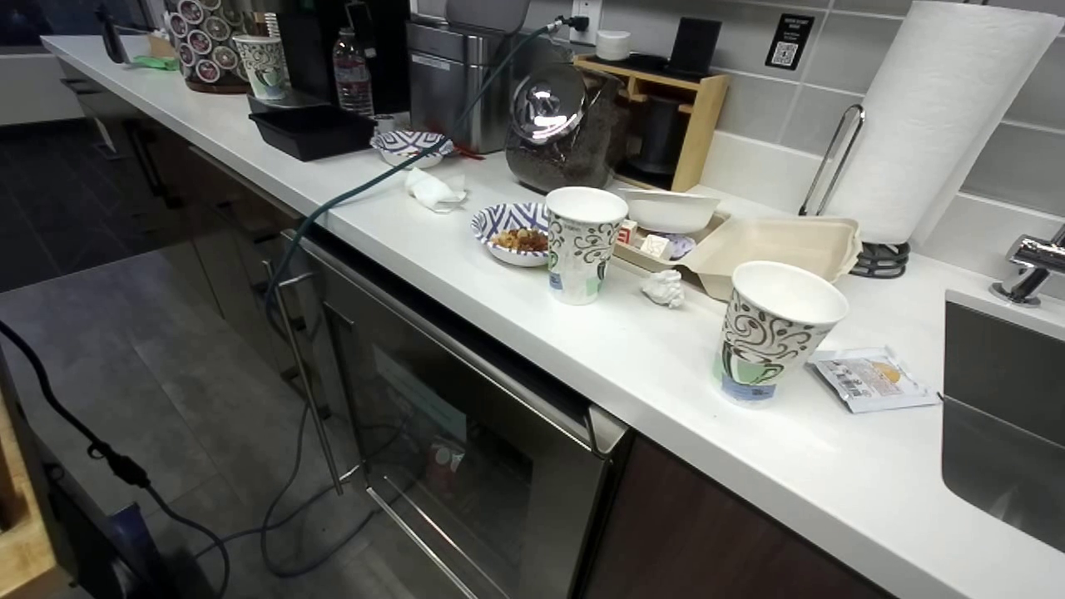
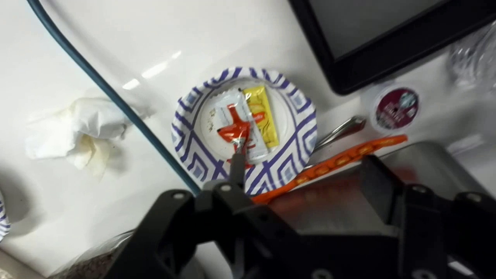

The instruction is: Move the orange sachet from the black tray to the left bowl

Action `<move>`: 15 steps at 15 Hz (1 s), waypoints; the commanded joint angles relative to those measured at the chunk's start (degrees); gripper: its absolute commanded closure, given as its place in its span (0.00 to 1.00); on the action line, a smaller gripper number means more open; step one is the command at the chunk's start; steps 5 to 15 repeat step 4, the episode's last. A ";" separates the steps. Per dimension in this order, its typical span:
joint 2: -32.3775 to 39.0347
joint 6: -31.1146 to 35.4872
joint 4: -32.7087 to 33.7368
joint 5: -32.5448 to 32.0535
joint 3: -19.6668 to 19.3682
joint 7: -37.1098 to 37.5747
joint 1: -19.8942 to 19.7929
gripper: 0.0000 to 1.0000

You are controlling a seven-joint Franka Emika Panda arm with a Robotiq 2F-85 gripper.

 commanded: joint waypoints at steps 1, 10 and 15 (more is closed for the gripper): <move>-7.49 -5.45 -6.37 6.17 3.28 -11.23 -1.40 0.00; -6.13 -7.03 -3.95 3.72 3.04 -11.62 -0.62 0.00; -6.13 -7.03 -3.95 3.72 3.04 -11.62 -0.62 0.00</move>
